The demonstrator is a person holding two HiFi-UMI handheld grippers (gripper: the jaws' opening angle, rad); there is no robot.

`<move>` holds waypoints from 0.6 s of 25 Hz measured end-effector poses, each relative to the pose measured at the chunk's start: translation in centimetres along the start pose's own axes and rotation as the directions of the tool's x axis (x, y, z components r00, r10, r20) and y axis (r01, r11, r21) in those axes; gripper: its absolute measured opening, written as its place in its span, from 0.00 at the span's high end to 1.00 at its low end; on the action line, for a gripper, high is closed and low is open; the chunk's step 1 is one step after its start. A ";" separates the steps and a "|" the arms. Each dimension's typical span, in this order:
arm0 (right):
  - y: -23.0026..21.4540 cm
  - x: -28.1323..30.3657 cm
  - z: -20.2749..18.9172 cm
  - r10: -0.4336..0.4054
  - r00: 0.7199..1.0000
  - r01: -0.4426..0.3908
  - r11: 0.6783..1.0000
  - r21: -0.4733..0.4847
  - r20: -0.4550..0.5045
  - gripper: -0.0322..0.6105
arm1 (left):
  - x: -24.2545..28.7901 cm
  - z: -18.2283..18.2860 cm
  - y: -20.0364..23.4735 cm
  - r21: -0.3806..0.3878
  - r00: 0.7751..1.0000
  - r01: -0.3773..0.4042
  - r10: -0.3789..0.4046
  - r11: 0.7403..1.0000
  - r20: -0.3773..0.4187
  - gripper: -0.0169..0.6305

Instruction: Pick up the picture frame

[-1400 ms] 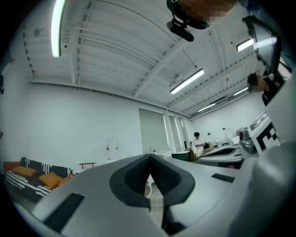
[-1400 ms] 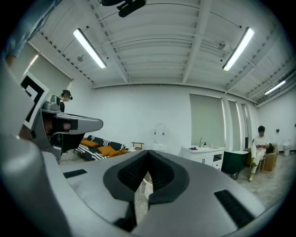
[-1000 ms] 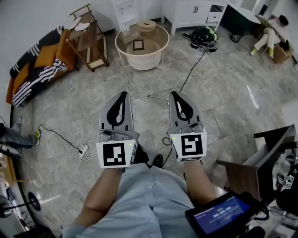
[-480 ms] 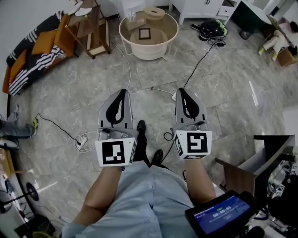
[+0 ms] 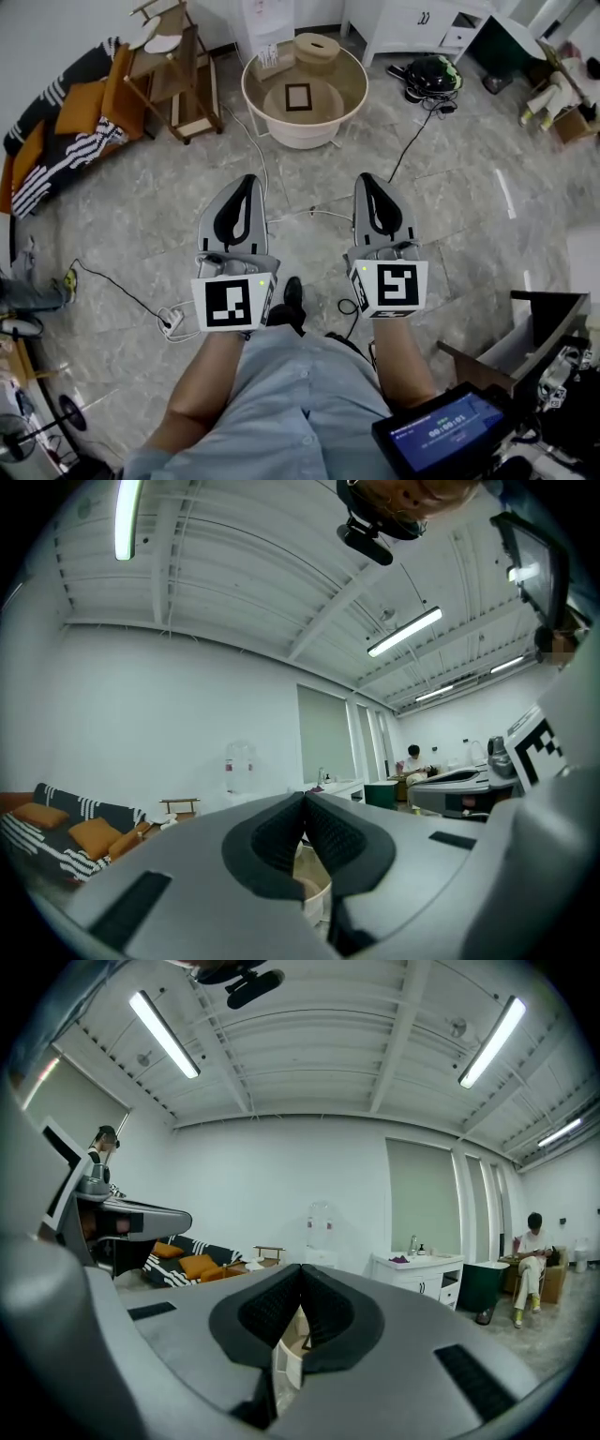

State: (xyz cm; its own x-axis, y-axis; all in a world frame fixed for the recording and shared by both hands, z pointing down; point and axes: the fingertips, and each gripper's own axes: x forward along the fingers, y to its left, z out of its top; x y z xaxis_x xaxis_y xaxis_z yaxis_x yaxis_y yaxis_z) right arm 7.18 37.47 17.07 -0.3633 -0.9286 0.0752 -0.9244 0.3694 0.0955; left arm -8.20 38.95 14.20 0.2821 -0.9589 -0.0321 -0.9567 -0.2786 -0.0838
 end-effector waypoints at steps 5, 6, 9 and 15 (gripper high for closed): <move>0.1 4.6 2.5 -0.024 0.999 0.024 0.999 -0.032 0.023 0.93 | 4.1 1.5 3.7 -0.002 0.999 0.017 -0.017 1.000 0.044 0.96; 0.1 5.2 2.8 -0.026 0.999 0.027 0.999 -0.038 0.025 0.93 | 4.6 1.6 4.2 -0.004 0.999 0.019 -0.019 1.000 0.048 0.96; 0.1 6.5 3.5 -0.039 0.999 0.041 0.998 -0.043 0.034 0.93 | 5.6 1.5 5.2 -0.009 0.999 0.023 -0.023 1.000 0.050 0.96; -0.8 8.5 3.0 -0.039 0.999 0.040 0.999 -0.033 0.029 0.93 | 7.9 0.3 5.8 -0.013 0.999 0.022 -0.022 1.000 0.029 0.96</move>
State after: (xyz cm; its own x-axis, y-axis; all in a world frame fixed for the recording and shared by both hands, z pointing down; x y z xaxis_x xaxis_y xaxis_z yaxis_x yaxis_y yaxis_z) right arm 4.43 29.17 14.67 -0.3301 -0.9430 0.0423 -0.9338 0.3328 0.1310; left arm -11.51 29.82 13.21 0.3050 -0.9505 -0.0594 -0.9510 -0.3007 -0.0716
